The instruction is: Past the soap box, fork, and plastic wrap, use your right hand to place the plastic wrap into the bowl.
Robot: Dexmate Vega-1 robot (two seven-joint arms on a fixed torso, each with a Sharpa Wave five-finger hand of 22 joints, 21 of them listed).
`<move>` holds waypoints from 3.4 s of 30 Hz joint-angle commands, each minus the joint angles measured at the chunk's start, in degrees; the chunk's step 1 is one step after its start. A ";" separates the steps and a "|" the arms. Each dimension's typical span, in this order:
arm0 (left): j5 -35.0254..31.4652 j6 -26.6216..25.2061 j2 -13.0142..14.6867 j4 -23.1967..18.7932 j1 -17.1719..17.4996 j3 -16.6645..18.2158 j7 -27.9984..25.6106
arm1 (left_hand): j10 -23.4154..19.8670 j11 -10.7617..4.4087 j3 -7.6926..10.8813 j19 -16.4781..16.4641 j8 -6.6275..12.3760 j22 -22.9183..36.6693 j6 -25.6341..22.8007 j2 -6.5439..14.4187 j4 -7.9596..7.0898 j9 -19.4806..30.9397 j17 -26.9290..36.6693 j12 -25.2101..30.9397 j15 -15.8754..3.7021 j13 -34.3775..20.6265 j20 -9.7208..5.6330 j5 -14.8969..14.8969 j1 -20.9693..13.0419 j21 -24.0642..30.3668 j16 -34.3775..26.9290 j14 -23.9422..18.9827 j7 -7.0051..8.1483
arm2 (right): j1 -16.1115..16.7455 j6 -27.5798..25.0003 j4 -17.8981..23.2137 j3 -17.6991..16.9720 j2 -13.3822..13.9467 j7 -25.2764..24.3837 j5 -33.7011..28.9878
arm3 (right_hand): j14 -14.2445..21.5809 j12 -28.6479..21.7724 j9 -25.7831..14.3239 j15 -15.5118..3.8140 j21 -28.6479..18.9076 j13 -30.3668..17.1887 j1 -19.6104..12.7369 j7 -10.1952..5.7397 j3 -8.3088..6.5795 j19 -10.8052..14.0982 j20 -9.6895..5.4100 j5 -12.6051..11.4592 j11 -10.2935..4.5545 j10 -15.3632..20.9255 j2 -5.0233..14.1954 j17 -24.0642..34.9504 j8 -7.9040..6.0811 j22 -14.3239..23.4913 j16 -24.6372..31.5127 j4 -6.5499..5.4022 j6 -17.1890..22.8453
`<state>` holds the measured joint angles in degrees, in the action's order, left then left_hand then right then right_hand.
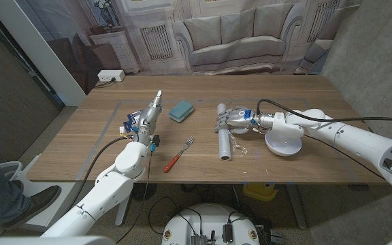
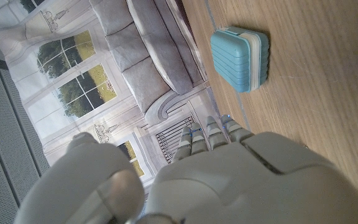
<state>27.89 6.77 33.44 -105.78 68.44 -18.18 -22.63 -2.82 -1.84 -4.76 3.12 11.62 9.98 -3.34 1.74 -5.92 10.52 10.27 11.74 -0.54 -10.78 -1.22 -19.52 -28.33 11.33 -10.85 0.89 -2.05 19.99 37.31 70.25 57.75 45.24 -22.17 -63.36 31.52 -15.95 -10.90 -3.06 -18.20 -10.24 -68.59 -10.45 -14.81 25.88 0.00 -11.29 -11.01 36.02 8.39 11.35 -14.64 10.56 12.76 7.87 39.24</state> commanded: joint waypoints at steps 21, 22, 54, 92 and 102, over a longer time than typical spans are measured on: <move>-0.94 -0.62 -0.49 -1.19 -0.02 -0.35 -0.88 | -0.35 -0.11 -0.58 0.09 -0.02 0.35 -0.52 0.66 -0.28 0.28 0.24 0.03 -0.22 -0.13 -0.27 -0.44 -0.28 0.04 0.04 0.08 0.03 | 2.78 1.29 6.56 -4.52 3.36 -4.31 1.56 | 6.95 0.19 -0.47 -10.18 -3.54 -0.38 -1.03 0.27 -5.15 12.24 -12.29 0.82 0.00 7.09 3.06 0.58 0.32 2.63 0.84 -5.61 8.06; -0.92 -0.65 -0.58 -1.10 -0.14 -0.40 -0.87 | -0.32 -0.14 -0.59 0.09 -0.04 0.35 -0.49 0.67 -0.28 0.28 0.24 0.02 -0.24 -0.13 -0.27 -0.44 -0.28 0.05 0.04 0.09 0.05 | 2.85 1.14 6.84 -4.71 3.41 -4.48 1.37 | 7.04 0.21 -0.48 -10.22 -3.59 -0.38 -0.99 0.34 -5.20 12.25 -12.30 0.82 0.00 7.18 3.05 0.58 0.29 2.65 0.83 -5.69 8.26; 1.03 -0.68 -2.24 6.11 -9.26 -2.66 5.00 | -0.41 0.00 -1.02 0.18 -0.08 0.35 -0.62 0.90 -0.28 0.28 0.24 0.00 -0.25 -0.14 -0.31 -0.42 -0.43 0.05 0.05 0.09 -0.01 | 15.10 -10.90 22.75 -15.64 8.63 2.02 7.57 | 8.96 0.37 -0.62 -10.19 -5.00 -0.34 -0.24 0.92 -6.12 13.20 -12.26 0.95 0.63 9.55 2.75 0.52 0.84 2.97 0.73 -7.11 9.51; 1.24 0.44 1.37 3.54 -10.55 -1.81 8.93 | -0.53 0.14 -1.48 0.30 -0.05 0.35 -0.89 1.17 -0.23 0.28 0.22 -0.01 -0.27 -0.14 -0.30 -0.36 -0.70 0.05 0.06 0.06 -0.05 | 37.69 -36.75 44.83 -30.81 14.91 5.64 9.82 | 10.74 0.75 -0.67 -10.15 -6.21 -0.31 1.23 1.33 -5.94 13.65 -12.17 1.15 1.20 11.58 1.93 0.31 1.21 3.09 0.39 -7.99 11.29; 0.79 1.33 1.14 2.70 -9.49 -1.17 7.69 | -0.52 0.06 -1.58 0.39 -0.09 0.35 -0.87 1.24 -0.21 0.28 0.22 -0.02 -0.30 -0.13 -0.29 -0.34 -0.77 0.03 0.05 0.02 -0.11 | 42.24 -40.93 48.33 -34.08 16.81 6.22 10.52 | 10.97 0.82 -0.70 -10.12 -6.41 -0.31 1.47 1.30 -5.93 13.63 -12.15 1.18 1.18 12.00 1.88 0.27 1.28 3.10 0.28 -8.09 11.58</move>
<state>29.18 7.92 34.59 -102.11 58.22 -19.77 -13.97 -3.02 -2.03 -5.94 3.33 11.62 9.98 -3.94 2.87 -6.33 10.52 10.27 11.74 -0.55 -10.78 -1.44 -19.52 -28.99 11.33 -10.85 0.89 -2.05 57.41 0.64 114.87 27.12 59.89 -16.29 -53.69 41.83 -15.03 -11.33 -4.21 -24.19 -10.28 -68.58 -10.84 -13.85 36.70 -0.81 -9.73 -10.46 44.02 8.41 11.42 -13.15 13.45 13.14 6.94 43.11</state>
